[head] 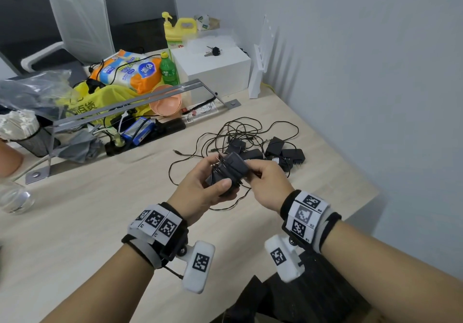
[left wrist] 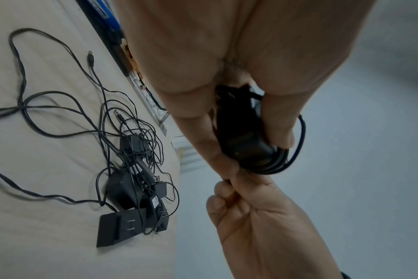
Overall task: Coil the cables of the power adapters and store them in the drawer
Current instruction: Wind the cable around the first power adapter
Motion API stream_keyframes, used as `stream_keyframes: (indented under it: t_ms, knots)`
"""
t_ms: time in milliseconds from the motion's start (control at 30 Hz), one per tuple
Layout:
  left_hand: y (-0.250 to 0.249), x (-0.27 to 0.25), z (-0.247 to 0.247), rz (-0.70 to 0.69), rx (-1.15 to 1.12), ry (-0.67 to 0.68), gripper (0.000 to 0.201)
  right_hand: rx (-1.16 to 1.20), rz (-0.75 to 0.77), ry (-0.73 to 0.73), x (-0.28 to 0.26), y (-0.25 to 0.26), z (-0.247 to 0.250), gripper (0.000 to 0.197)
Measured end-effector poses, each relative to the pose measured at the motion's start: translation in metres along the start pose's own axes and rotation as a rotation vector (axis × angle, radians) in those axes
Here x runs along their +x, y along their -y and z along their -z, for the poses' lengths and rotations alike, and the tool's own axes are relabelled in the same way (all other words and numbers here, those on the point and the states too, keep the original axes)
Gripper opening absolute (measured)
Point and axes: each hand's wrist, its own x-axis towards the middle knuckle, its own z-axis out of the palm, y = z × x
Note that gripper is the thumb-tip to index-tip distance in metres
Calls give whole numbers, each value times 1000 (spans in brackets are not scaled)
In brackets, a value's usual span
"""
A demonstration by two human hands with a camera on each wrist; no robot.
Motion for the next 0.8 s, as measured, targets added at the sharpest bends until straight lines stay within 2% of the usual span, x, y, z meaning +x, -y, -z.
stream_keyframes:
  t_ms: [167,333,500,567,700,800]
  knots:
    - [2,7,-8,-66,86,-183,41,294,-137,-169,2,1,-4,14]
    - [-1,12,-18,-123,162,-293,35,382,-50,-236,-1,2,-12,12]
    - [-2,18,-25,-115,186,-319,41,260,34,-345,3,2,-18,14]
    - [-5,18,-28,-76,117,-313,43,190,66,-352,5,2,-17,18]
    - [-7,19,-26,42,-105,-243,53,-15,199,-367,3,3,-13,19]
    - [-9,17,-25,94,-145,-172,53,-95,268,-369,3,3,-12,20]
